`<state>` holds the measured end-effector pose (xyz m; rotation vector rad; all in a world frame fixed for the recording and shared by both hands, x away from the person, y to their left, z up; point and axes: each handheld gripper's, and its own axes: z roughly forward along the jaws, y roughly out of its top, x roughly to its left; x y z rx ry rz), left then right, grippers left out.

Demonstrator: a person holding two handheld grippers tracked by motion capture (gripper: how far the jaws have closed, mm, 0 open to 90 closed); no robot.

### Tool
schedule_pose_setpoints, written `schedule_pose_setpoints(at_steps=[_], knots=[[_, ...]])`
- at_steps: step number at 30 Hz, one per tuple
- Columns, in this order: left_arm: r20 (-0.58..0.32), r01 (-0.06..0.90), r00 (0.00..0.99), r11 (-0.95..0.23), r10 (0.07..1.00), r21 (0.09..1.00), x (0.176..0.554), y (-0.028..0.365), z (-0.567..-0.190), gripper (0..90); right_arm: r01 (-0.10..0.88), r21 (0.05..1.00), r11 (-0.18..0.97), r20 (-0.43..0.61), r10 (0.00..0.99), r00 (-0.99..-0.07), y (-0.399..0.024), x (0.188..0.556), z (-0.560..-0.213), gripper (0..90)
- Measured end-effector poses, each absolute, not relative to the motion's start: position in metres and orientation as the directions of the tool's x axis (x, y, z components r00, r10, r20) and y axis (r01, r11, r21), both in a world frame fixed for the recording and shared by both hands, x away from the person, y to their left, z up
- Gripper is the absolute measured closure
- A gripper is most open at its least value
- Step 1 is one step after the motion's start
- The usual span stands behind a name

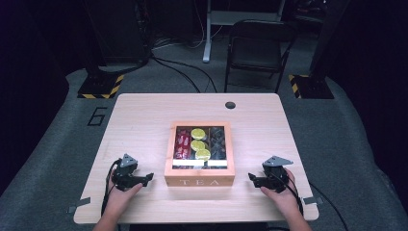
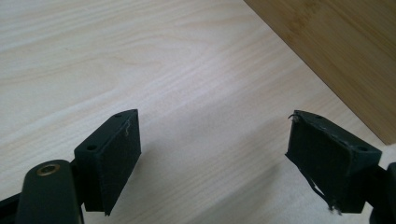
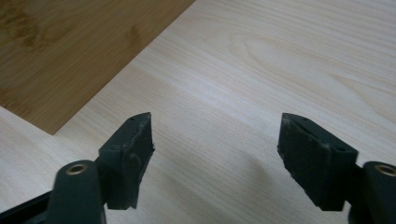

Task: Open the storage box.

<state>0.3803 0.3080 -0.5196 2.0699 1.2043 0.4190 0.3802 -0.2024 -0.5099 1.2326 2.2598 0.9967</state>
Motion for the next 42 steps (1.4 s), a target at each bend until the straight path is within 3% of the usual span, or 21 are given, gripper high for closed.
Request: schedule_pose_setpoints(at_steps=[3,4,10,13,14,15,17,21,31,42], knots=[[-0.061,0.62,0.515,-0.322,0.855,0.715,0.38,0.308,-0.518,16.2,0.545,0.743,0.389,-0.024,0.829,-0.559,-0.199,0.378,-0.505,18.3],[-0.064,0.61,0.51,-0.308,0.858,0.73,0.379,0.308,-0.515,20.5,0.519,0.758,0.394,-0.035,0.82,-0.571,-0.198,0.377,-0.5,13.8],[-0.083,0.591,0.493,-0.264,0.866,0.762,0.376,0.309,-0.509,25.6,0.498,0.765,0.409,-0.04,0.802,-0.596,-0.194,0.373,-0.497,13.6],[-0.073,0.579,0.488,-0.259,0.87,0.773,0.374,0.309,-0.506,25.6,0.5,0.762,0.413,-0.036,0.797,-0.603,-0.192,0.372,-0.496,17.0],[-0.073,0.573,0.488,-0.257,0.87,0.778,0.373,0.309,-0.504,25.6,0.492,0.771,0.405,-0.029,0.794,-0.608,-0.193,0.371,-0.495,25.7],[-0.073,0.573,0.488,-0.257,0.87,0.778,0.373,0.309,-0.504,25.6,0.492,0.771,0.405,-0.029,0.794,-0.608,-0.193,0.371,-0.495,25.7],[-0.079,0.57,0.49,-0.251,0.868,0.782,0.37,0.309,-0.501,26.9,0.503,0.771,0.391,0.022,0.773,-0.634,-0.196,0.37,-0.494,34.0],[-0.077,0.561,0.514,-0.266,0.854,0.784,0.369,0.31,-0.496,33.8,0.496,0.778,0.386,0.038,0.759,-0.65,-0.198,0.367,-0.492,37.2],[-0.076,0.541,0.556,-0.291,0.828,0.789,0.362,0.302,-0.491,36.6,0.493,0.78,0.384,0.034,0.761,-0.647,-0.2,0.365,-0.49,40.9],[-0.054,0.513,0.593,-0.326,0.803,0.794,0.356,0.297,-0.483,37.9,0.47,0.799,0.375,0.011,0.773,-0.635,-0.196,0.359,-0.482,38.7]])
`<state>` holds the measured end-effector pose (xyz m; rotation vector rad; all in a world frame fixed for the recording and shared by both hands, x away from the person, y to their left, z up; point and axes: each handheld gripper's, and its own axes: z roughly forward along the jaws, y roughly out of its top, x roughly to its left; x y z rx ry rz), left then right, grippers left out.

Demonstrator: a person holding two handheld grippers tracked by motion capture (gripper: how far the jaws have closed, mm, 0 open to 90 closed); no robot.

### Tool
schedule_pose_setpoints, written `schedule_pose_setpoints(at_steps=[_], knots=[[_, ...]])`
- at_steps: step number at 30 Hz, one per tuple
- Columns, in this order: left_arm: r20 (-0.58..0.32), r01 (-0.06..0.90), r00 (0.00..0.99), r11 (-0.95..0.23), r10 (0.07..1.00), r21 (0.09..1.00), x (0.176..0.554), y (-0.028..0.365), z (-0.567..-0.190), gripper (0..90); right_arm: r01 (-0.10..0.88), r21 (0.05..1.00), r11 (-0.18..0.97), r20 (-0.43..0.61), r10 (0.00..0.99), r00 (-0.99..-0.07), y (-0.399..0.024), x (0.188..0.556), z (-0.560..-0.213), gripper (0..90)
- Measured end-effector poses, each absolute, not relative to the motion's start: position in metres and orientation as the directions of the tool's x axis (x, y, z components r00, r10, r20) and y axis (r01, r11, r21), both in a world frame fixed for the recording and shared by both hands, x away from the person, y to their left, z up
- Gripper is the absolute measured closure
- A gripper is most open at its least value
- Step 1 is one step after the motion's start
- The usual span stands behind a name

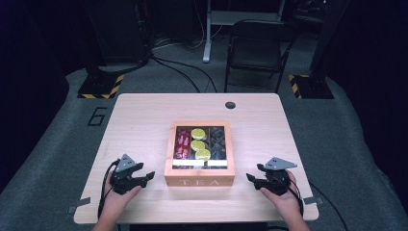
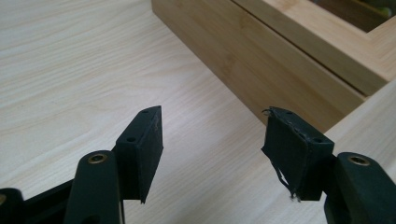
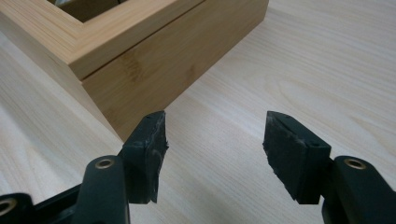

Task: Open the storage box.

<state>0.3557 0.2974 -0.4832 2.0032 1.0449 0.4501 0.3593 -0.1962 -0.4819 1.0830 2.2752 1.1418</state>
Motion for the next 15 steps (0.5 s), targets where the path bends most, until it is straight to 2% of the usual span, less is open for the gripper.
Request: schedule_pose_setpoints(at_steps=[15], knots=[[-0.073,0.474,0.643,-0.322,0.763,0.819,0.343,0.289,-0.469,40.5,0.435,0.823,0.366,0.015,0.75,-0.661,-0.193,0.35,-0.467,39.2]])
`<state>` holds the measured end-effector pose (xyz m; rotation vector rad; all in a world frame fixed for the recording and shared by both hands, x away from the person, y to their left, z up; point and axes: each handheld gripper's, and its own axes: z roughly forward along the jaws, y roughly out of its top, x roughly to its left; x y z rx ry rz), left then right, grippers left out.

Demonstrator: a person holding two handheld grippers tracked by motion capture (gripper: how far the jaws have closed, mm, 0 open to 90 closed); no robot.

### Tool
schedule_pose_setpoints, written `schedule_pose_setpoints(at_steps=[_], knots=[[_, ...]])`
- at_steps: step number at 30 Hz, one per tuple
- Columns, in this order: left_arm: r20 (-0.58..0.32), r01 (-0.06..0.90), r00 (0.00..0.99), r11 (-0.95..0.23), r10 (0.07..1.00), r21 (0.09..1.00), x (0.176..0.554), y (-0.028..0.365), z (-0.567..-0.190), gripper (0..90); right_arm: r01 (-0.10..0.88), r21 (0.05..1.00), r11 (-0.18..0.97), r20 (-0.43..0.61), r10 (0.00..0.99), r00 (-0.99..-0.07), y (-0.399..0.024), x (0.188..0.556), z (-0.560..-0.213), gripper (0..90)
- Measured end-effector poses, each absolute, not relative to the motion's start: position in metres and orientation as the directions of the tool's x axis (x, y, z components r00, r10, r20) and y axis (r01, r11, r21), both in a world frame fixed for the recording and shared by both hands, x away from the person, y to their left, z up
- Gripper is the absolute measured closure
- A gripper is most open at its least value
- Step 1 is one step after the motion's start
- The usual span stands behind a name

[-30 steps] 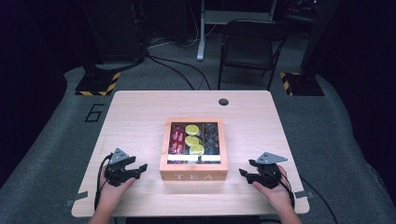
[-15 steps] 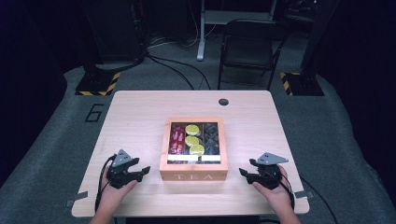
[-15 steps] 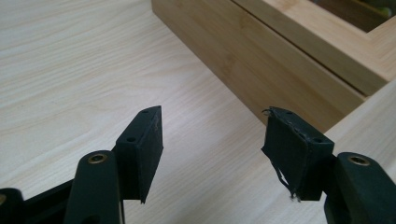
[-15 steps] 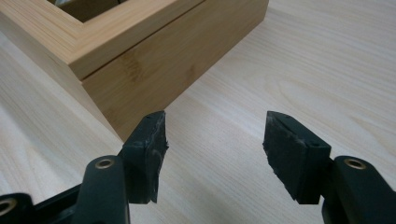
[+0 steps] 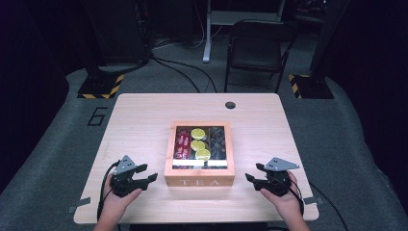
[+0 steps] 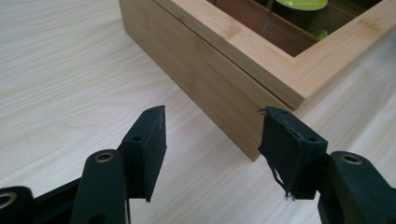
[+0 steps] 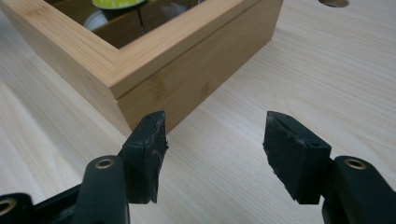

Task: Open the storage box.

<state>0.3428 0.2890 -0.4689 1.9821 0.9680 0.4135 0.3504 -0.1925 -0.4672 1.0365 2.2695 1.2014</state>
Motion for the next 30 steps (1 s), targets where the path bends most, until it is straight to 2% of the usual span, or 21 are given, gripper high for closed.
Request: schedule_pose_setpoints(at_steps=[6,11,21,26,30], knots=[[-0.082,0.46,0.659,-0.315,0.748,0.83,0.336,0.286,-0.461,40.7,0.42,0.83,0.368,0.017,0.734,-0.679,-0.187,0.345,-0.46,41.6],[-0.088,0.443,0.688,-0.322,0.72,0.837,0.332,0.278,-0.458,44.6,0.406,0.832,0.377,0.022,0.71,-0.704,-0.177,0.342,-0.457,44.5],[-0.138,0.463,0.706,-0.305,0.695,0.832,0.333,0.271,-0.464,44.7,0.384,0.806,0.45,-0.011,0.661,-0.751,-0.159,0.341,-0.466,45.3],[-0.133,0.467,0.711,-0.322,0.69,0.823,0.334,0.267,-0.467,43.1,0.383,0.798,0.465,-0.018,0.653,-0.757,-0.155,0.342,-0.469,45.1],[-0.127,0.467,0.722,-0.342,0.68,0.816,0.336,0.263,-0.47,45.7,0.391,0.794,0.466,-0.017,0.66,-0.751,-0.151,0.345,-0.473,47.6]])
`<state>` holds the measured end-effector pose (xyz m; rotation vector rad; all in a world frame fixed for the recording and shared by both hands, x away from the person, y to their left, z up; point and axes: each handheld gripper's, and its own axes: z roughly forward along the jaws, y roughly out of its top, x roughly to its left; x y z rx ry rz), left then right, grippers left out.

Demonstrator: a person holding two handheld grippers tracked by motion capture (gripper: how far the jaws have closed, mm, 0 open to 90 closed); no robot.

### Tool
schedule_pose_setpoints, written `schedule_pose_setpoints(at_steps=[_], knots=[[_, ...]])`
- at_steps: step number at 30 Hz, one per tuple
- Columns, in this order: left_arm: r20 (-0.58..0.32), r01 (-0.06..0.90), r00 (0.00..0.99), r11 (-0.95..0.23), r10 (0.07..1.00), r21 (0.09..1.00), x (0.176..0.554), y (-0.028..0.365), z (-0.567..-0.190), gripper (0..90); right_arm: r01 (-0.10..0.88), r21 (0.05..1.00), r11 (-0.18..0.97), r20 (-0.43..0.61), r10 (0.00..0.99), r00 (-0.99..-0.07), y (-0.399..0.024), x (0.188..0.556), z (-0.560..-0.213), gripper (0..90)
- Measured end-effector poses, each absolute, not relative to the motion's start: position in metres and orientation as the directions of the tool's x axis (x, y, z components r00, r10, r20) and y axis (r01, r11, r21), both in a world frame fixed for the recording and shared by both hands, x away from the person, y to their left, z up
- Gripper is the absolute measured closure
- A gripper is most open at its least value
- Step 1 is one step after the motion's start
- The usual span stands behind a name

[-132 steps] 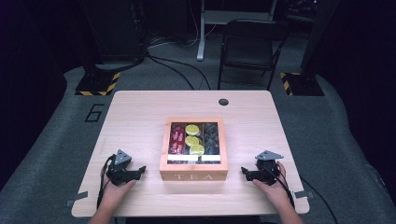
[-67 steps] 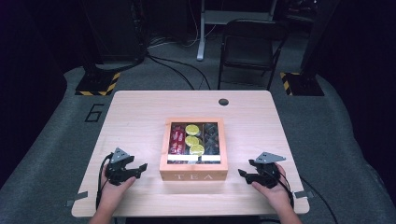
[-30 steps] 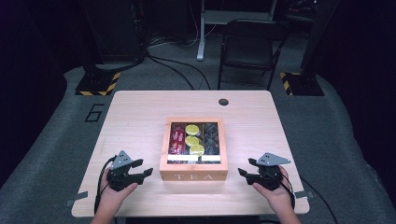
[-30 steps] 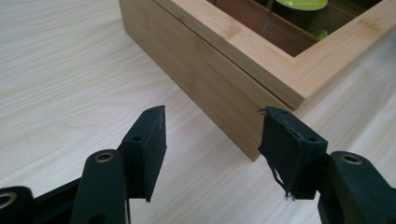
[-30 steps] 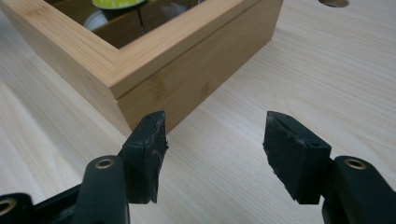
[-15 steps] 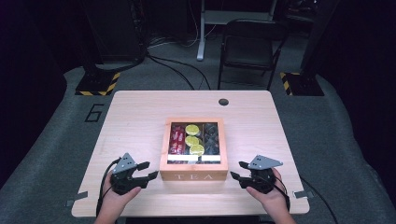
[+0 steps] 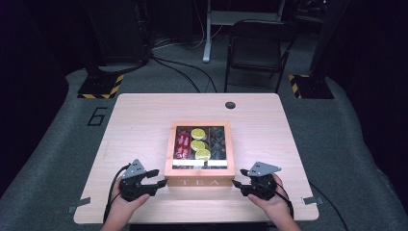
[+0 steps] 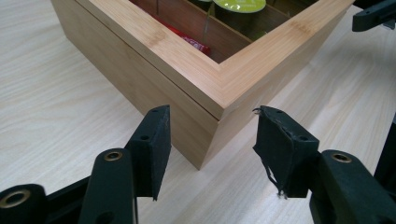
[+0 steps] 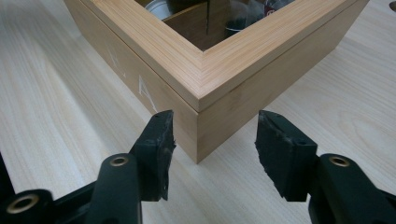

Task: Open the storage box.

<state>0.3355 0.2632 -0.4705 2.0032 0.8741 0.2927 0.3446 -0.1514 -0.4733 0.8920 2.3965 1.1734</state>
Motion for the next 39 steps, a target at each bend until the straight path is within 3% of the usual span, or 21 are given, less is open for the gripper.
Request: schedule_pose_setpoints(at_steps=[18,39], knots=[[-0.095,0.461,0.726,-0.38,0.682,0.802,0.342,0.25,-0.48,58.3,0.386,0.782,0.49,-0.016,0.634,-0.773,-0.144,0.351,-0.48,59.8],[-0.09,0.441,0.724,-0.359,0.684,0.822,0.34,0.25,-0.477,58.5,0.376,0.813,0.445,0.005,0.64,-0.768,-0.144,0.349,-0.474,62.8]])
